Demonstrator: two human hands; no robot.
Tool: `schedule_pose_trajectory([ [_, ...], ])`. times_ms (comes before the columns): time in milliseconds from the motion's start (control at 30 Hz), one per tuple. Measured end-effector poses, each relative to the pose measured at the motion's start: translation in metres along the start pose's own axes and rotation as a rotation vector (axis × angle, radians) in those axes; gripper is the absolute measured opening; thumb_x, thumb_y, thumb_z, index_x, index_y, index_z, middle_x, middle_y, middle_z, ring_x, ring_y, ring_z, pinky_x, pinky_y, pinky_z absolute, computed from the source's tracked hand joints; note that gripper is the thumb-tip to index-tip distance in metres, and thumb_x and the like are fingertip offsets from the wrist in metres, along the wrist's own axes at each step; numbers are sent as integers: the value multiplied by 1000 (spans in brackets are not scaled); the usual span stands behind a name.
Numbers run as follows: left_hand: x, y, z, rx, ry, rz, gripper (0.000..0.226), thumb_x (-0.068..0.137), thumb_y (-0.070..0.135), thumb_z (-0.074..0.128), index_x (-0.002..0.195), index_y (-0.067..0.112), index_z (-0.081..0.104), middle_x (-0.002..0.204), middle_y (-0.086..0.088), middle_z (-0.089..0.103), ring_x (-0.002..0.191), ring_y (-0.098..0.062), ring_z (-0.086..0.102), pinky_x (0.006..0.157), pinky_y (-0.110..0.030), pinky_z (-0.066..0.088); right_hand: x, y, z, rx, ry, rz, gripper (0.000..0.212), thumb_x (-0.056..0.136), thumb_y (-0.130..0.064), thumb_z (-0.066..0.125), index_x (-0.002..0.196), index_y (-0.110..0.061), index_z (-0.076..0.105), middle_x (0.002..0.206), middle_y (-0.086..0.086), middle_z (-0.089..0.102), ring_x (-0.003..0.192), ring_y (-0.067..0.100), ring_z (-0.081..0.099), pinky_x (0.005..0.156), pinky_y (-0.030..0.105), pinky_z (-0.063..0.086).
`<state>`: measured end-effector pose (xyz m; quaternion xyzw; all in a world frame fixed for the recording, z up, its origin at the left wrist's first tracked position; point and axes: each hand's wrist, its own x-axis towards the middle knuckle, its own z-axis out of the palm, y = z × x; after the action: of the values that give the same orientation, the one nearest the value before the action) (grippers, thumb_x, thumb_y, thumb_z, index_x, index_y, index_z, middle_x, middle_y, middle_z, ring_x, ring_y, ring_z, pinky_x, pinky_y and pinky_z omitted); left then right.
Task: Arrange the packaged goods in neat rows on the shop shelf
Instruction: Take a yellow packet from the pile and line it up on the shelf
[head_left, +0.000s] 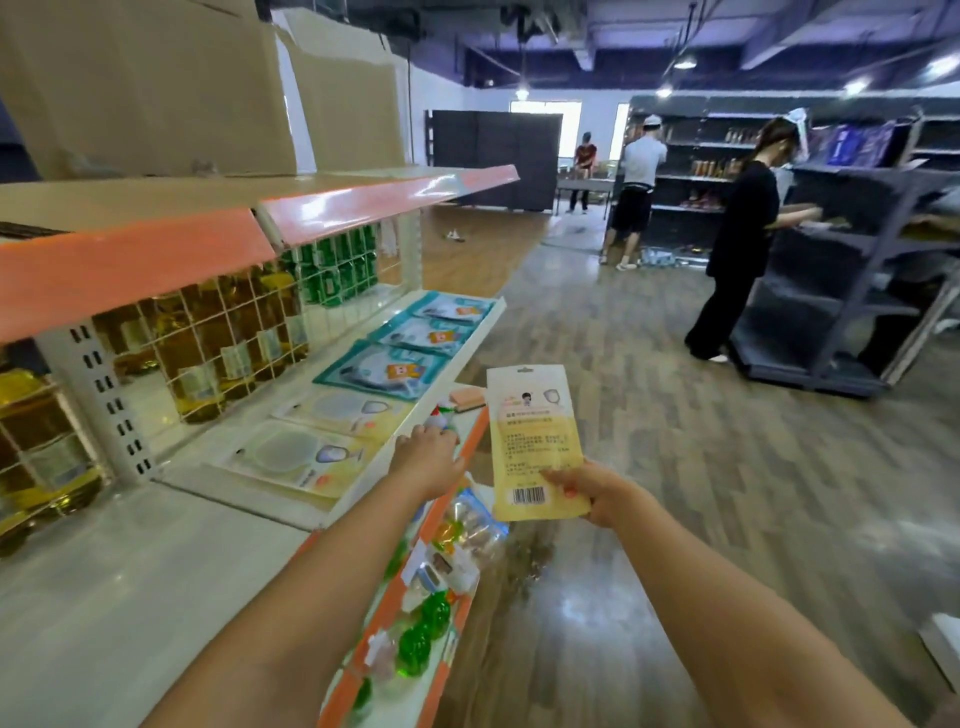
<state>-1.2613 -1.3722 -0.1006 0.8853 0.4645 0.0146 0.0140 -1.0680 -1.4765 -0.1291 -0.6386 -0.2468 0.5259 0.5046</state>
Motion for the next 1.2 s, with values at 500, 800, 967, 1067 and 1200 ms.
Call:
schedule_pose_trajectory([
  [500,49,79,28,-43,-54,-69,44,99,40,35,131,11,48,133,-14,47,122,-31,44,98,-45,39,52,-1,-80,-10,-171,54,13,92,0,54,98,-10,60,79,2,73,67,16,72,58,32,60],
  [800,69,64,41,-83,-108,-112,48,99,41,35,137,11,44,137,-14,45,125,-30,41,98,-44,37,90,8,-68,-2,-203,113,13,91,-2,57,100,-10,60,90,6,70,60,13,70,54,28,58],
  [967,91,49,37,-94,-120,-135,44,98,41,38,127,11,50,130,-13,51,119,-30,48,94,-42,41,108,3,-55,-7,-193,124,19,89,-3,60,107,-9,60,95,6,70,82,22,70,73,37,59],
  [1067,111,39,32,-189,-69,-141,42,98,42,38,118,8,53,124,-14,55,111,-30,52,88,-40,43,120,-7,-52,-28,-181,107,21,88,-3,62,108,-10,61,111,13,68,117,37,58,100,49,46],
  [1200,136,31,24,-273,-47,-175,49,99,45,34,130,10,47,131,-15,51,118,-32,50,94,-42,41,133,-20,-49,3,-200,82,17,89,-3,59,104,-11,62,116,14,66,126,39,48,101,49,44],
])
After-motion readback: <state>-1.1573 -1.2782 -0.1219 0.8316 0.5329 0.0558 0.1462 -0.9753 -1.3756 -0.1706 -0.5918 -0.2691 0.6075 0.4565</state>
